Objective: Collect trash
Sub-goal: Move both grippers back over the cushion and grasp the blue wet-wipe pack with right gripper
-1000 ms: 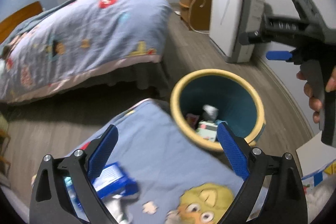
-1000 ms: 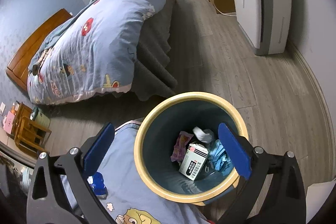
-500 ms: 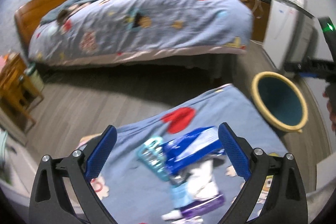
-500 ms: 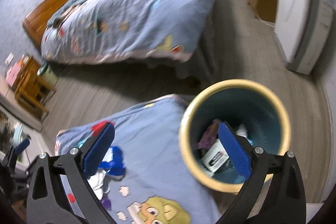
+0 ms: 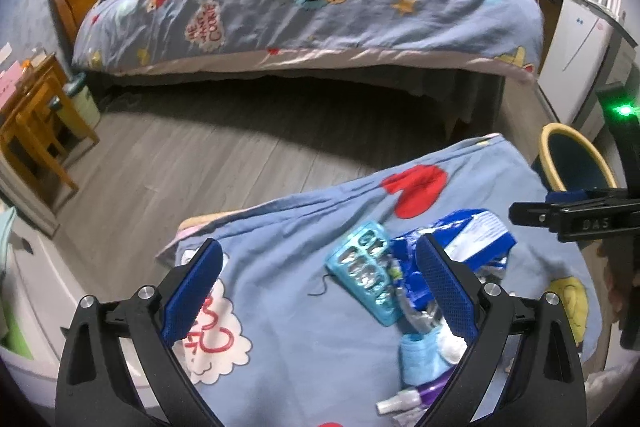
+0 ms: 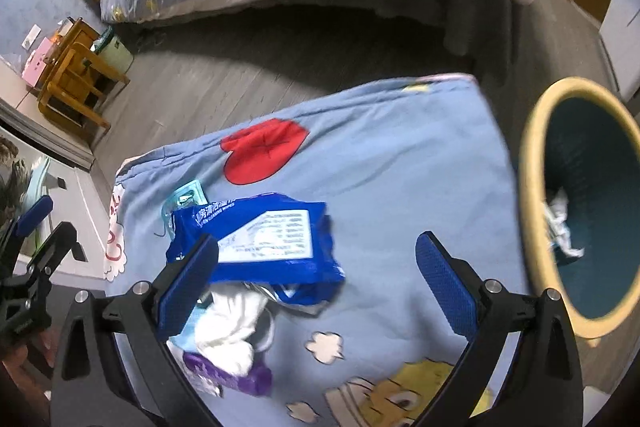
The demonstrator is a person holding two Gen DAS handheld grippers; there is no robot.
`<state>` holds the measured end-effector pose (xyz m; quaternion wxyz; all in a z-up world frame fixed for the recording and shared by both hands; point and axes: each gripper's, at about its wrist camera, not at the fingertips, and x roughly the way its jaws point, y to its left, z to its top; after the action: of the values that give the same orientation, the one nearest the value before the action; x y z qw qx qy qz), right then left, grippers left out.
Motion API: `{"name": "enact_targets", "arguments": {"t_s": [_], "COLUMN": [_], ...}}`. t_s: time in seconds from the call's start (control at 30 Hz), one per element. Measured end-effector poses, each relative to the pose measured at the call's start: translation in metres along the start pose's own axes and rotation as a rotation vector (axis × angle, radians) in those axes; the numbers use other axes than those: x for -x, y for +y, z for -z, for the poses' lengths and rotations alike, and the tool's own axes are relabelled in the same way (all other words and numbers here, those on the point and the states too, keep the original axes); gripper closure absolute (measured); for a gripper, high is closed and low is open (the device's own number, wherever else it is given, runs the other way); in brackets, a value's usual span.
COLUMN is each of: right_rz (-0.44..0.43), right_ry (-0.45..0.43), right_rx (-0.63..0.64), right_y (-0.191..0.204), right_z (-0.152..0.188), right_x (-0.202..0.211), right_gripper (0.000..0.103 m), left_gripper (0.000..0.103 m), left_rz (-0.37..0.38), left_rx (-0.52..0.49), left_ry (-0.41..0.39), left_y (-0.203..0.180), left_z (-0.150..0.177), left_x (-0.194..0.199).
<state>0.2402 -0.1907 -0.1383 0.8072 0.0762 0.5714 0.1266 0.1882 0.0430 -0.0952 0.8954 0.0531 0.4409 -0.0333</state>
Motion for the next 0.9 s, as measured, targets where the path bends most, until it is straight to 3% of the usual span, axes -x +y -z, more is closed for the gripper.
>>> {"name": "enact_targets", "arguments": {"t_s": [0.37,0.43,0.47,0.73,0.9], "right_rz": [-0.074,-0.111,-0.129,-0.193,-0.112], "right_ry": [0.105,0.117,0.125,0.058,-0.030], "right_rx": [-0.088,-0.092,-0.091,-0.051,-0.029], "right_y": [-0.005,-0.006,-0.006,-0.004,-0.017], "right_z": [0.000,0.001,0.001,-0.010,-0.021], "right_x": [-0.049,-0.051,-0.051,-0.010,0.023], "right_gripper": [0.006,0.020,0.042,0.059,0.060], "left_gripper": [0.007,0.007,0.007,0.007,0.007], "left_rz": [-0.030,-0.032,-0.033,-0.053,-0.060], "left_rx": [0.077,0.090,0.092,0.058,0.075], "left_ry": [0.088,0.093,0.096,0.132,0.176], "left_y": [0.027,0.029,0.029,0.013,-0.006], "left_z": [0.004,0.003,0.003,0.004,0.006], "left_x": [-0.032,-0.034,-0.036,-0.050,-0.069]}}
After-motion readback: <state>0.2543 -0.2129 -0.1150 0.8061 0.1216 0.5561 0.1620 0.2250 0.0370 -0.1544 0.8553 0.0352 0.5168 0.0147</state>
